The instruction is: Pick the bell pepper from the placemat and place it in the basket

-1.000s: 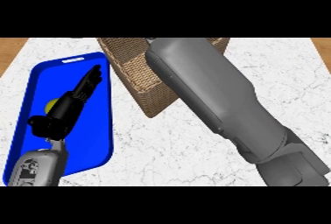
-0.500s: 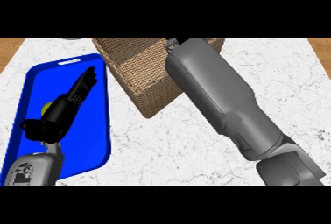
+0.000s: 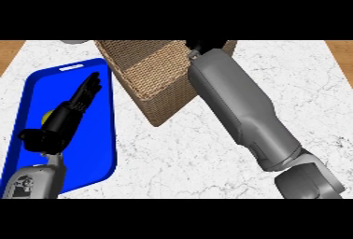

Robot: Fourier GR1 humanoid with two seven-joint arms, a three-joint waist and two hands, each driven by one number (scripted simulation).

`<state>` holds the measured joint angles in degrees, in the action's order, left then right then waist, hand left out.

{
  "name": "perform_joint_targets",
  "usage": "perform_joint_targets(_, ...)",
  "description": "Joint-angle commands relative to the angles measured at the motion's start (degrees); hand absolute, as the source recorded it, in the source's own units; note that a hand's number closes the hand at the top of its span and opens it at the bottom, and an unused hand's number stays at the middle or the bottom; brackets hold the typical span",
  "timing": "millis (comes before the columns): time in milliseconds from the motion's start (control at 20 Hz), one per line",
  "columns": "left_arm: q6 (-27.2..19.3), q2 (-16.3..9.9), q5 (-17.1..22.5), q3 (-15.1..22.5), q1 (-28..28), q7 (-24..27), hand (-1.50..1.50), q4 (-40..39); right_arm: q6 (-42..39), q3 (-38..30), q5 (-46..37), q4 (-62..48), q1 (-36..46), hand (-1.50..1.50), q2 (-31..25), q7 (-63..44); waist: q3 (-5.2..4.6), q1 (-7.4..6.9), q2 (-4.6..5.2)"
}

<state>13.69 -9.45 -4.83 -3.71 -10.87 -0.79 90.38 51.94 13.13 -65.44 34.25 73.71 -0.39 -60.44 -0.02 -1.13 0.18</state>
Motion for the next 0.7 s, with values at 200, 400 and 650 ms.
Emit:
perform_joint_targets(200,-0.50,0.65,0.02,0.40,-1.87,-3.80,0.00,1.31,1.72,-4.36,-2.15,-1.19,2.15,-1.50,0.36,-0.88,0.01,0.42,-0.06)
perform_joint_targets(400,0.04,-0.73,0.06,-1.18,-2.30,-1.90,0.00,-0.79,7.13,-7.32,2.07,-2.36,0.96,-1.50,-0.97,6.73,0.02,-0.01,0.27)
perform_joint_targets(650,1.11,-0.50,1.51,-1.29,-1.26,-2.32,0.00,0.27,10.64,-9.80,3.84,2.42,1.70,-1.50,-0.51,6.24,0.02,0.18,0.09)
